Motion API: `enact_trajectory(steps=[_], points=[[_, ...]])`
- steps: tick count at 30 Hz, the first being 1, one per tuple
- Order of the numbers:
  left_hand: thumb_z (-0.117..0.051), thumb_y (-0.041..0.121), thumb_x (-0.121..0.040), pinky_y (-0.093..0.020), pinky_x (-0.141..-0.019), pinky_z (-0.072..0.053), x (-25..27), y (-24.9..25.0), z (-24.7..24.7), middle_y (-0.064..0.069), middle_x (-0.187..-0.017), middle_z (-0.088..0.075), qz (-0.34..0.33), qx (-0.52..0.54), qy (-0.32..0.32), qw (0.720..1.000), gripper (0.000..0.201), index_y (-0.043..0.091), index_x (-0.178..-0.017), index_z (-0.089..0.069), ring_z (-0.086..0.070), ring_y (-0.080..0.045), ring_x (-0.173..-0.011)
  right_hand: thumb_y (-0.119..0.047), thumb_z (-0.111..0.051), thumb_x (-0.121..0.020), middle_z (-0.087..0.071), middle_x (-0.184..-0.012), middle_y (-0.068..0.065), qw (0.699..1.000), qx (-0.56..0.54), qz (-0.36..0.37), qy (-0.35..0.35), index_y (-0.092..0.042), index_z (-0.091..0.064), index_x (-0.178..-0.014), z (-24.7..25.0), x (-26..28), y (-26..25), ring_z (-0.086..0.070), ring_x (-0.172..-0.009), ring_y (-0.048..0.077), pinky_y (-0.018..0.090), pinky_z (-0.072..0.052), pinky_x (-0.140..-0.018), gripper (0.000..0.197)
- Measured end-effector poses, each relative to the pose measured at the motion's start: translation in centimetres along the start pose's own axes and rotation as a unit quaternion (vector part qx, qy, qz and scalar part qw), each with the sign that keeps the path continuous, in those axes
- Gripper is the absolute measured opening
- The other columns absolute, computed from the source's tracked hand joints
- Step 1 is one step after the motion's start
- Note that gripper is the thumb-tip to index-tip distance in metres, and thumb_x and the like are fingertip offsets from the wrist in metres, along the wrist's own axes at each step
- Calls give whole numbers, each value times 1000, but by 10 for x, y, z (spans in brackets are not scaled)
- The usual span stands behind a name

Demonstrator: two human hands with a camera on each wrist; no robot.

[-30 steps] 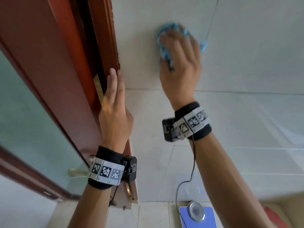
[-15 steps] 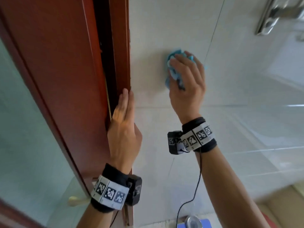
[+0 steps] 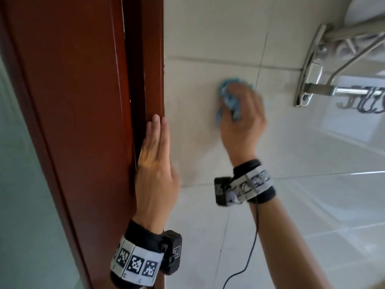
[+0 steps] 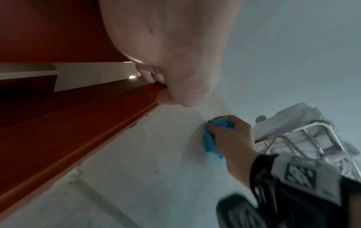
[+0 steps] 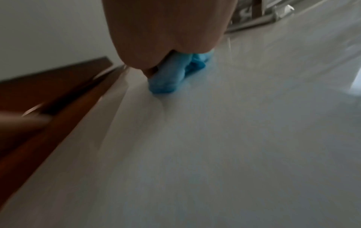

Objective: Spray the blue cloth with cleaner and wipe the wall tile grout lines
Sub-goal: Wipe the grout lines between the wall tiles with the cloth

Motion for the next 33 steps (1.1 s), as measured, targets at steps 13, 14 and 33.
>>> enact_trajectory(steps=[13,14,33], points=[[-47,-23,-85,-20,-127,0,3,2,-1,-12,-172,-15,5,-16,-5,1000,86,3,-163,-23,-13,-24,-160,3,-74,-89,-73,-113,4,998,-40,41,-4,-2,-75,-106,27,-41,10,-69,-110,29,48,-55,-96,18],[-46,-23,-86,-21,-128,-2,3,1,-2,-11,-173,-14,5,-11,-11,1000,85,4,-163,-22,-12,-23,-161,1,-74,-89,-73,-112,1,999,-37,29,-1,-3,-75,-105,24,-48,14,-69,-108,28,46,-55,-94,16],[-39,-21,-86,-38,-117,-44,78,-14,-6,-1,-174,-12,70,30,-95,993,87,10,-165,-20,-6,-6,-159,12,-75,-84,-65,-136,21,976,-60,80,-194,6,-70,-121,11,130,-31,-63,-126,36,47,-55,-105,38]])
Point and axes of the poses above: each hand's wrist, its own x-axis away from the middle knuckle, its own z-axis out of the back of the hand, y = z × x, the point moved 3 cm from there along -x, towards the middle knuckle
